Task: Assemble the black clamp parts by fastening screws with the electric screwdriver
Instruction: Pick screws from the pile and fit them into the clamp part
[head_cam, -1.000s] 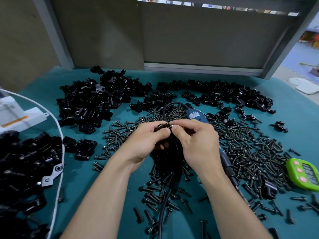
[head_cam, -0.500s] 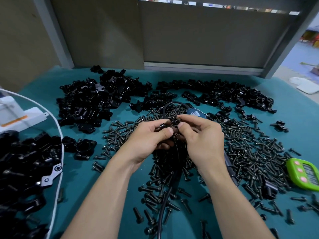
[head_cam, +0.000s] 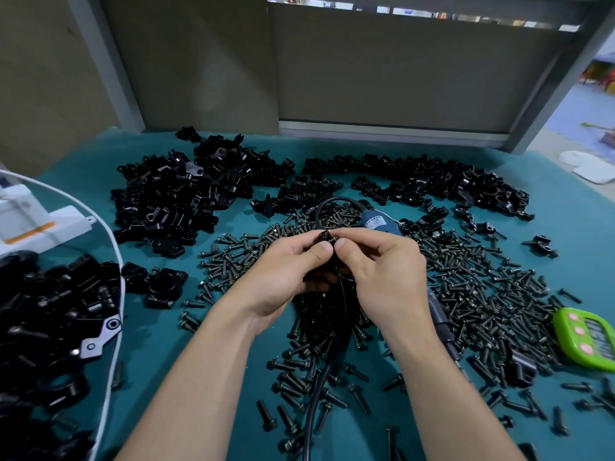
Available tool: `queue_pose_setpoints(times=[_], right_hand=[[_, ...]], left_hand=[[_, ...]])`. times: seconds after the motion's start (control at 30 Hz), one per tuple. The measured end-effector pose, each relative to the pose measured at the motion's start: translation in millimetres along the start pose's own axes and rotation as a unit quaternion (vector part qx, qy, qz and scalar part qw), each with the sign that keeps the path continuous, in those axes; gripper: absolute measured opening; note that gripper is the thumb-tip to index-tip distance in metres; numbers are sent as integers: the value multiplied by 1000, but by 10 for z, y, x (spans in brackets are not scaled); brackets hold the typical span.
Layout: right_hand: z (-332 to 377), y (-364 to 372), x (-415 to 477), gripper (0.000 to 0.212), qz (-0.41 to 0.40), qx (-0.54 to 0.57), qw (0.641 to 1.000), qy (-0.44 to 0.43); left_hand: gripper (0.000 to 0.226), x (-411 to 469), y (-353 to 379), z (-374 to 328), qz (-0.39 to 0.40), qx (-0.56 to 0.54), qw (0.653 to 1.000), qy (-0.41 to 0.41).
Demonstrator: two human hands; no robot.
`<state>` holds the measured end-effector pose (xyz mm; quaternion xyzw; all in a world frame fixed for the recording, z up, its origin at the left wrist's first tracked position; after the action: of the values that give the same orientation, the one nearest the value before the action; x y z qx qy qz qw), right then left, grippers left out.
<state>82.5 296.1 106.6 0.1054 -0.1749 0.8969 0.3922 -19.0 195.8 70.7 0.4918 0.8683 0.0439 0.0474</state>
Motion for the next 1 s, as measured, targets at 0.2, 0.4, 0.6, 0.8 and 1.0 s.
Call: queue_pose_setpoints(times=[0.2, 0.4, 0.6, 0.8, 1.0], right_hand=[[46, -20, -43, 19, -23, -133, 990, -32], [-39, 33, 10, 39, 36, -253, 967, -5], [-26, -7, 11, 51, 36, -211, 977, 20], [20, -44, 21, 21, 92, -147, 985, -4], [-50, 18, 27, 33, 75, -175, 982, 7]], left_hand=[[25, 5, -12, 16, -10, 42, 999, -3], [22, -2, -9, 14, -12, 171, 985, 3], [22, -3, 21, -64, 5, 216, 976, 38], [27, -26, -10, -43, 4, 215, 976, 39], [21, -7, 14, -26, 6, 201, 978, 53]])
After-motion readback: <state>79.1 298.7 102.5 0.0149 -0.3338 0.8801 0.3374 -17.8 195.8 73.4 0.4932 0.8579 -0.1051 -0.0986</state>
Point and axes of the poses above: each hand's wrist, its own x-axis towards the middle knuckle, its own y-axis out of the palm, z = x × y, the point moved 5 cm from there along x, towards the middle knuckle, and after that the axes turned 3 degrees about x, right-handed, at the moved point
